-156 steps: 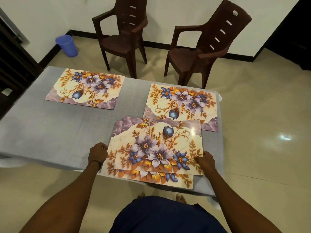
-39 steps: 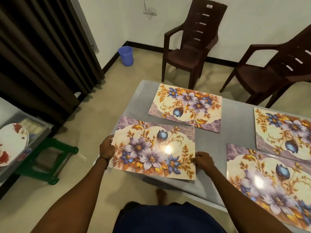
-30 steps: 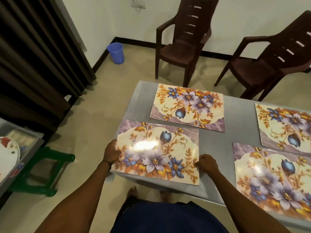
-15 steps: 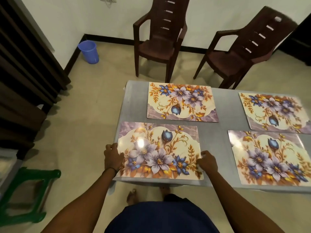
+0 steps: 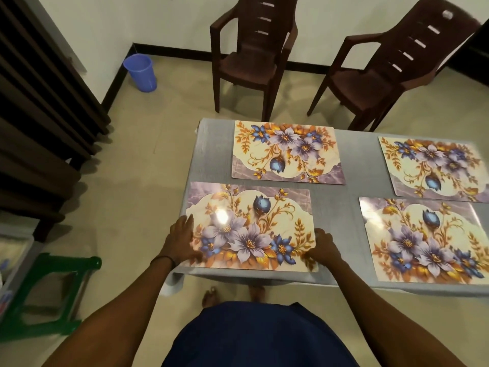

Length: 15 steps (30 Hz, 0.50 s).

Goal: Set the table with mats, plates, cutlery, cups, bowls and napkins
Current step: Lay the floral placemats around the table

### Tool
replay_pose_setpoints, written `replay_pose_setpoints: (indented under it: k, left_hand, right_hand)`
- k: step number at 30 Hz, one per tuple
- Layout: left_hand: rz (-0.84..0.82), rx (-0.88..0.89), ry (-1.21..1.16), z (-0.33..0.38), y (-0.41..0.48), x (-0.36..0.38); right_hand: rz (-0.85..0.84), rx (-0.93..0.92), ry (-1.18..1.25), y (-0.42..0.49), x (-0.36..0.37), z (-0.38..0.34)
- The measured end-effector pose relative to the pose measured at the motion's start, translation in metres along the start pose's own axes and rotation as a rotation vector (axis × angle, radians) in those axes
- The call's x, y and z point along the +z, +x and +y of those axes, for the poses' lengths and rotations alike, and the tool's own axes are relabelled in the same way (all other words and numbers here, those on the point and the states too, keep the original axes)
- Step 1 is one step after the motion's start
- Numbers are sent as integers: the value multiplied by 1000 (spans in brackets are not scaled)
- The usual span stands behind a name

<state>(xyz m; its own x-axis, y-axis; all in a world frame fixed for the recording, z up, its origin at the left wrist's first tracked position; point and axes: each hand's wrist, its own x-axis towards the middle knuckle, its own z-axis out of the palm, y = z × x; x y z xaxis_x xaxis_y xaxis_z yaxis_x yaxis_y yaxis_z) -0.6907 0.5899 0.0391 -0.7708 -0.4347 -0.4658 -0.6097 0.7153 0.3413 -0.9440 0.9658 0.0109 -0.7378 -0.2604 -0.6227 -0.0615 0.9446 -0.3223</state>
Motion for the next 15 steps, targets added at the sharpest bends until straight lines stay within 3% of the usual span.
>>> replay_pose_setpoints:
  k: [5, 15]
  left_hand:
    - [-86, 65, 256, 2, -5, 7]
    - [-78, 48, 249, 12, -5, 2]
  right_hand:
    - [-33, -72, -155, -32, -7, -22]
    - [-22, -94, -297, -31, -3, -21]
